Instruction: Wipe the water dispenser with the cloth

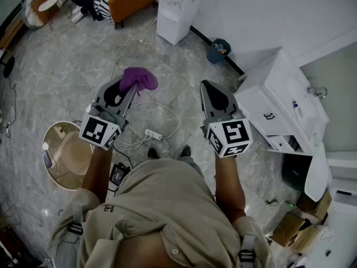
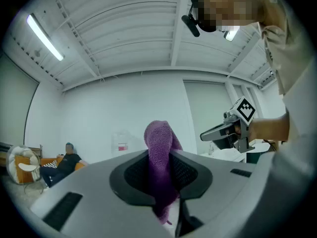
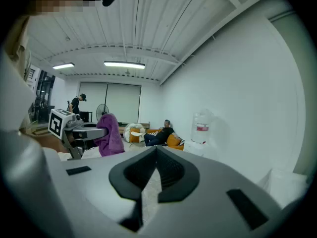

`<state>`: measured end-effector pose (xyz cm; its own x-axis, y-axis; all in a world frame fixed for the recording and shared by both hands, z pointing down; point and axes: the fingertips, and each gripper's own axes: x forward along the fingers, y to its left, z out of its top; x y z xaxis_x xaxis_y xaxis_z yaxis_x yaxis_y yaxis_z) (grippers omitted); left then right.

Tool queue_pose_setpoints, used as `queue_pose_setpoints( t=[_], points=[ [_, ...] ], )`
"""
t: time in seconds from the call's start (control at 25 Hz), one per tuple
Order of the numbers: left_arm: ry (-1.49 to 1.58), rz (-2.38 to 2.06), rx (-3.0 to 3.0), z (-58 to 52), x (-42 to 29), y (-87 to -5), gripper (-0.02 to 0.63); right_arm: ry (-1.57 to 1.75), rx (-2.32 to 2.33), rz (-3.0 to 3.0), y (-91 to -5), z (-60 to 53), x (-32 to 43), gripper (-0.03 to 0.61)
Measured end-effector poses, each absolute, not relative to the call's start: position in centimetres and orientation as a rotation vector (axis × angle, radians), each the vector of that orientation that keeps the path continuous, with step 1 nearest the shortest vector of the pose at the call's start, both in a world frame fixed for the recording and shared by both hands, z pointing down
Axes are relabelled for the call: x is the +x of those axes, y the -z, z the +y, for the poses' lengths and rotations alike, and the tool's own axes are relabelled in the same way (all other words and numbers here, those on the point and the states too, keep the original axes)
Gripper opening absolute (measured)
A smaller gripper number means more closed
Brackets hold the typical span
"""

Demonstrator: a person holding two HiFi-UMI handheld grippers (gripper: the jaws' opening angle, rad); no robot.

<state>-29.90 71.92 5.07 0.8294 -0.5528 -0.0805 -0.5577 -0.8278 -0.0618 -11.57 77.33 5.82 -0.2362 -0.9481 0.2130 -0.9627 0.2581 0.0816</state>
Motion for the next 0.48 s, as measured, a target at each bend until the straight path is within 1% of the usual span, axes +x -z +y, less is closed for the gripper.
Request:
queue_pose_setpoints(
  t=[0.32, 0.48],
  points=[
    [-0.096, 0.877, -2.934, 70.6, -29.9, -5.2, 0.087, -0.099, 1.791, -2.298, -5.8, 76.2, -11.7, 0.023],
    [-0.076, 0.894, -2.94, 69.1, -28.5, -5.6, 0.087, -0.132, 1.778, -2.317, -6.4, 74.6, -10.0, 0.023]
  ],
)
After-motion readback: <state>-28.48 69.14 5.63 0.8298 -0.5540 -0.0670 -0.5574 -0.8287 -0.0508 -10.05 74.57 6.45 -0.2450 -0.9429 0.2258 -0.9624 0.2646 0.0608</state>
